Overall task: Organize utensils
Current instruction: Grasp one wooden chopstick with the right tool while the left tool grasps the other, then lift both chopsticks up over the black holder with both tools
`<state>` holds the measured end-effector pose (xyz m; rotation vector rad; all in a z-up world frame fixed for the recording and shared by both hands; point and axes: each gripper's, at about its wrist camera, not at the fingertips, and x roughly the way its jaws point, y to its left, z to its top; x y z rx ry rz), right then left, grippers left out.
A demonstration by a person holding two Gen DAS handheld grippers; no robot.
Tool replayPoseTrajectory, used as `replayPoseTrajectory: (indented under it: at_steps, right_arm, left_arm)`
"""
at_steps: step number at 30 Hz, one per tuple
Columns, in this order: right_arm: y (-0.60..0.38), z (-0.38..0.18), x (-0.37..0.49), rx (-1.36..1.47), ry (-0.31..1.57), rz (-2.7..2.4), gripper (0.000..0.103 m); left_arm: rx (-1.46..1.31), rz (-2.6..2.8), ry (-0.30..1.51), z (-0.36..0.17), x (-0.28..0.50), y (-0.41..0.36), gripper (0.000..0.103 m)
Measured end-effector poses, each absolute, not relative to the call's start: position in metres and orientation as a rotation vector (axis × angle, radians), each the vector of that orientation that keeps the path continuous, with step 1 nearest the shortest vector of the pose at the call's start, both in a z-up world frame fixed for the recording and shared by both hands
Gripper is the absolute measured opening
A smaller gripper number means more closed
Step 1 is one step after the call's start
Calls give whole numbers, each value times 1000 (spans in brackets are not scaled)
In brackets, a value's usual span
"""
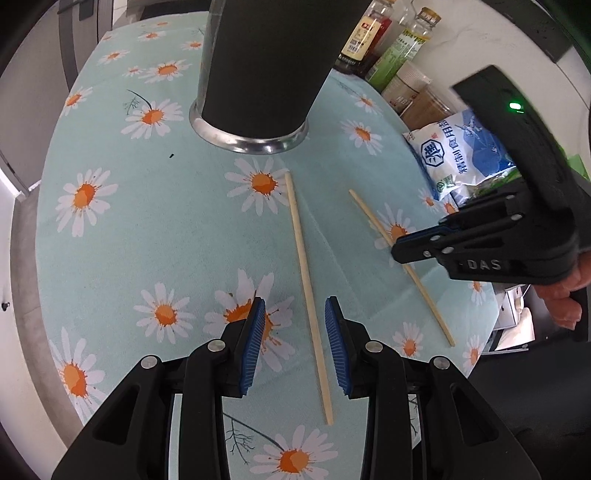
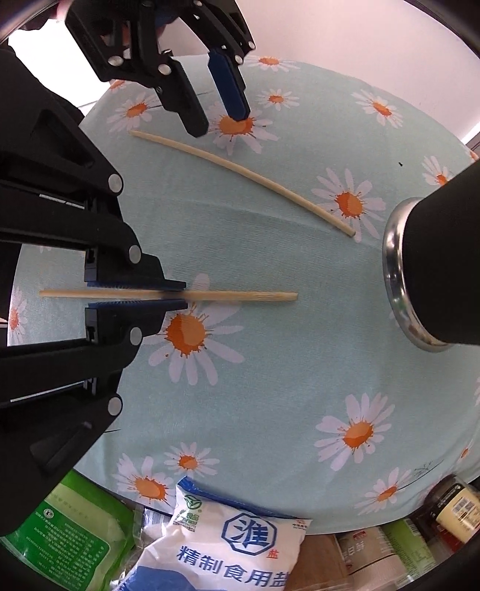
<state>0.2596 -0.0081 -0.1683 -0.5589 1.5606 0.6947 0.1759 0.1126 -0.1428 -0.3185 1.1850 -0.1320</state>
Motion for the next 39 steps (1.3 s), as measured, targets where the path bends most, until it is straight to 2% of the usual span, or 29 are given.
replayPoseTrajectory:
  at_steps: [18,22,24,33,39]
  right_arm:
    - [-79,-100,260,-280,1403,922,5]
    - [-89,-94,263,-241,1400,965,5]
    - [-90,-95,266,-216,1399,982,5]
    - [-85,-93,276,-172,1377,1038,6]
    - [-73,-90,286,-140,1340,1071,6]
  left_arm:
    - [-196,35,1435,-153,231,79,32]
    - [-155,71,1458,-154,240,76,6]
    - [-157,86,1464,-154,244,76,4]
    - [-247,119,1414,-149,234,74,4]
    - [-353,98,1274,-120,204,73,4]
